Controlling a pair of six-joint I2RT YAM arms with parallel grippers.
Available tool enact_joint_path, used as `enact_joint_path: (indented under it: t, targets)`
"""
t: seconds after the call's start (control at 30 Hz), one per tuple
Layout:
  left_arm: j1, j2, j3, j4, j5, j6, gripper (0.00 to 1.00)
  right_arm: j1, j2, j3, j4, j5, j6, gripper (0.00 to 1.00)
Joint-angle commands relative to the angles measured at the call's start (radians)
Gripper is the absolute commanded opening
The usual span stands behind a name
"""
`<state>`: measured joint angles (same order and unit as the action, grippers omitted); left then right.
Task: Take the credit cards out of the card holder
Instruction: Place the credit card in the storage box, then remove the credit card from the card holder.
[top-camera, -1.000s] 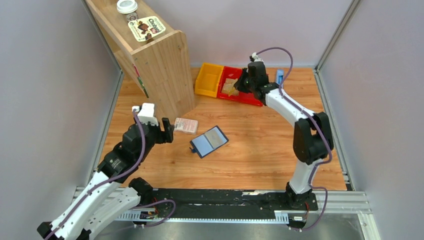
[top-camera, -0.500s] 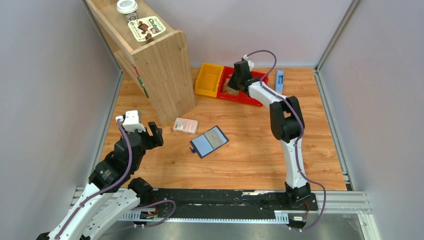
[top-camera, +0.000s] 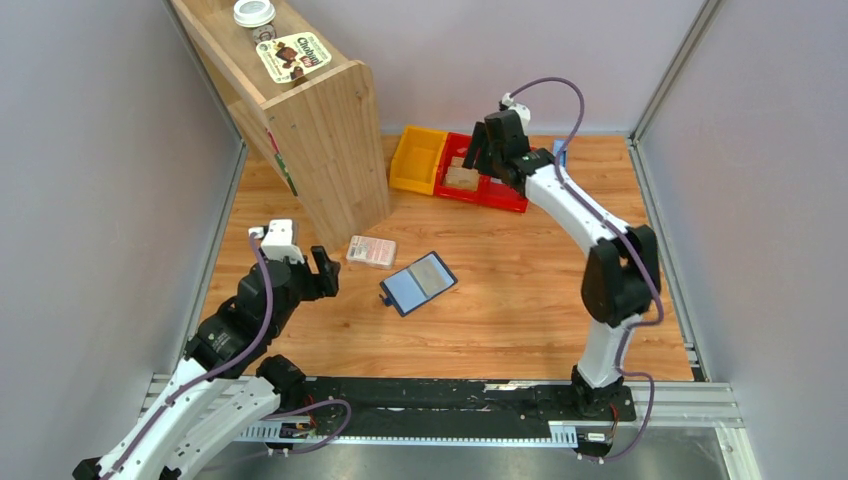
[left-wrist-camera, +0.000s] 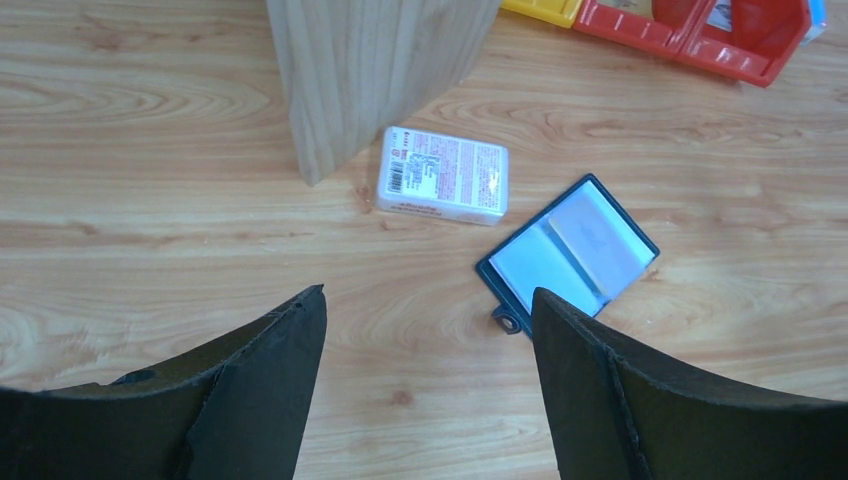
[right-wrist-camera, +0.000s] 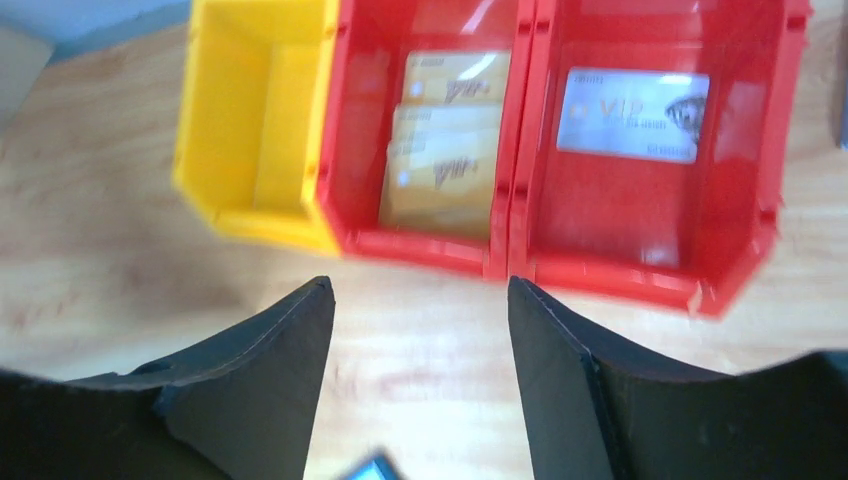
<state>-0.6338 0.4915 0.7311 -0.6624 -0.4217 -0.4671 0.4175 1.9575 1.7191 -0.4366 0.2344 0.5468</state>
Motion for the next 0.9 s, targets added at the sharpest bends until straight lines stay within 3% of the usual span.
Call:
enact_joint_path:
  t: [0.0, 0.17, 0.37, 0.5, 0.87]
  targets:
    - [0.002, 0.013, -0.001, -0.005, 0.064, -0.040, 0.82, 0.067, -0.216, -0.197, -0.069, -0.085, -0.079, 0.68]
    - [0.002, 0.057, -0.032, 0.003, 0.158, -0.111, 0.80, 0.185, -0.348, -0.387, -0.135, -0.141, -0.088, 0.67]
    - [0.002, 0.156, -0.058, 0.055, 0.236, -0.166, 0.78, 0.329, -0.330, -0.460, -0.160, -0.167, -0.067, 0.61]
    - [0.002, 0.228, -0.072, 0.129, 0.242, -0.189, 0.78, 0.349, -0.273, -0.481, -0.154, -0.214, -0.019, 0.53]
    - [0.002, 0.433, -0.121, 0.290, 0.339, -0.249, 0.77, 0.371, -0.166, -0.532, -0.024, -0.257, -0.019, 0.53]
